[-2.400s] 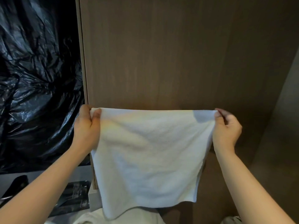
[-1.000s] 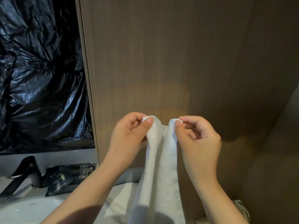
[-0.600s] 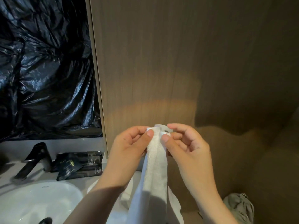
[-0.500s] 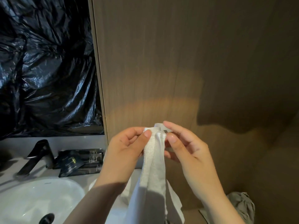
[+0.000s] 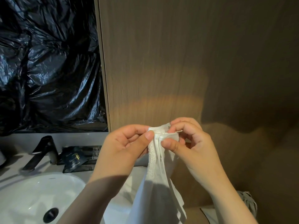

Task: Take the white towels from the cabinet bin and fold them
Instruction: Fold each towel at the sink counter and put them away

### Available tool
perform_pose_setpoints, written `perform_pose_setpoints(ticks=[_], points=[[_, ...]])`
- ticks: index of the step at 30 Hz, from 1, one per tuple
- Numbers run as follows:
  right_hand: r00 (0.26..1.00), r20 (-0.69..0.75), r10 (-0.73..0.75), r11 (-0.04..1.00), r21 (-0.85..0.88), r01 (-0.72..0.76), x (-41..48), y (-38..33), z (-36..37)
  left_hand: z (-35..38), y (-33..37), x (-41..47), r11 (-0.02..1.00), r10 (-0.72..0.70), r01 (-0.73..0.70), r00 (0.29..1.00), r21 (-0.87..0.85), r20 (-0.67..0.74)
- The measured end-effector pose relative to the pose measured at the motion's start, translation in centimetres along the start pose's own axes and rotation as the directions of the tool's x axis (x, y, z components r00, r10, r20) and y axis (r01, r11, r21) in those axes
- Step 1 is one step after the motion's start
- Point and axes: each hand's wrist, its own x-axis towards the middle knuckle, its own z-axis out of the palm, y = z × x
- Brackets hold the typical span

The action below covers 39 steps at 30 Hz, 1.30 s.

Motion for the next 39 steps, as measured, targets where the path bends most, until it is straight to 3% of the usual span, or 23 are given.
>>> perform_pose_setpoints(ticks=[7,23,39], points=[[0.999,0.049,0.007,0.999,-0.046,-0.005,0.3,-1.7,0.1,0.0,0.9,0.6,0.999,0.031,-0.031,0.999,0.026,0.007],[1.000,-0.014,0.025,1.000,0.002,-0.025,0.3,-1.3,0.3,-0.5,0.8,0.5,1.000,0.008,-0.010,0.997,0.016,0.075],[1.000,0.004,0.005,1.000,-0.006,-0.005,0.6,-0.6,0.2,-0.6,0.8,0.7,0.981,0.037,-0.053,0.996,0.187,0.084]])
